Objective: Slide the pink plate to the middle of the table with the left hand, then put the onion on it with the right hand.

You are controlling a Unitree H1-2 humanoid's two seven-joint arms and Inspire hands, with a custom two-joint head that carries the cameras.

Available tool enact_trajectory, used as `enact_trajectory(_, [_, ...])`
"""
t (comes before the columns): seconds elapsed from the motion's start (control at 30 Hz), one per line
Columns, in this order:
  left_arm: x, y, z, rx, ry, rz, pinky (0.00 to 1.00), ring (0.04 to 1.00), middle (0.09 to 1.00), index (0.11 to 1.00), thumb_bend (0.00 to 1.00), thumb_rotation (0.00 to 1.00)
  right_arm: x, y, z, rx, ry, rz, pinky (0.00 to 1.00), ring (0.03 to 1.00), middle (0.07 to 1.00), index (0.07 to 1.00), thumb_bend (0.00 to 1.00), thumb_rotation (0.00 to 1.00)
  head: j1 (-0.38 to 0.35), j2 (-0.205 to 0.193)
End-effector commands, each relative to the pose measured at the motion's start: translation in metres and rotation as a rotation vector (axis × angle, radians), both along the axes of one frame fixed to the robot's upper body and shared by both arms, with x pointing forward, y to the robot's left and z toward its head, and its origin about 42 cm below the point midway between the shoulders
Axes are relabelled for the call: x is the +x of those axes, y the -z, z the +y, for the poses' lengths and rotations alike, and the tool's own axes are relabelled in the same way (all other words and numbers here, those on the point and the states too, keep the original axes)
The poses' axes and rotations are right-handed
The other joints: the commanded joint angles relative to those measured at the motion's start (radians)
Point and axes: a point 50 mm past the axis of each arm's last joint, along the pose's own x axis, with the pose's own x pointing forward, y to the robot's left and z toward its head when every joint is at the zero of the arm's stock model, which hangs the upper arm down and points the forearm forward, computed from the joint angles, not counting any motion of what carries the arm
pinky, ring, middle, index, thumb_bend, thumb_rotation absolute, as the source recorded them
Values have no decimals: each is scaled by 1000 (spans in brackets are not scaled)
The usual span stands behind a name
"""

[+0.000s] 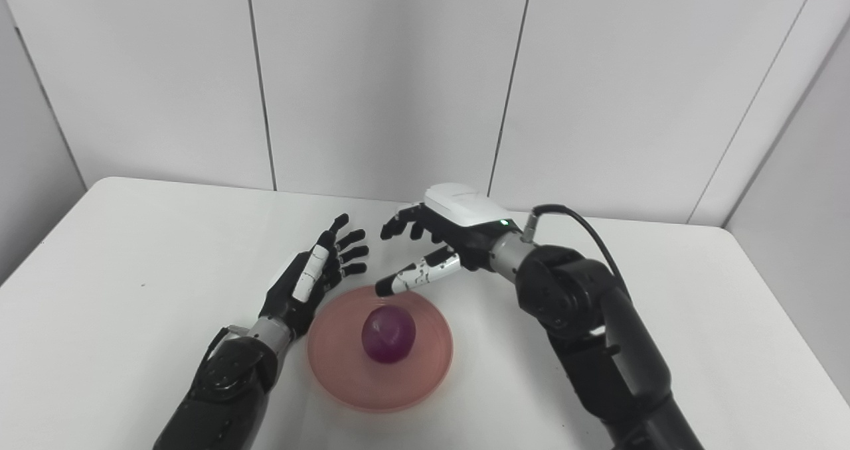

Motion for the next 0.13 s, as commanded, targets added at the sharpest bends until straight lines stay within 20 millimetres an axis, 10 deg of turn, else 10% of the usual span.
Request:
enact_trajectory(0.0, [-30,48,-2,22,20,184,805,871,914,1000,910,911,6,-5,-2,206,65,36,712,820,854,836,948,931,1,1])
enact_trajectory(0.1, [-30,48,-1,18,16,185,808,873,915,1000,913,904,10,21,-11,506,149,181,888,906,900,884,960,994,-5,1])
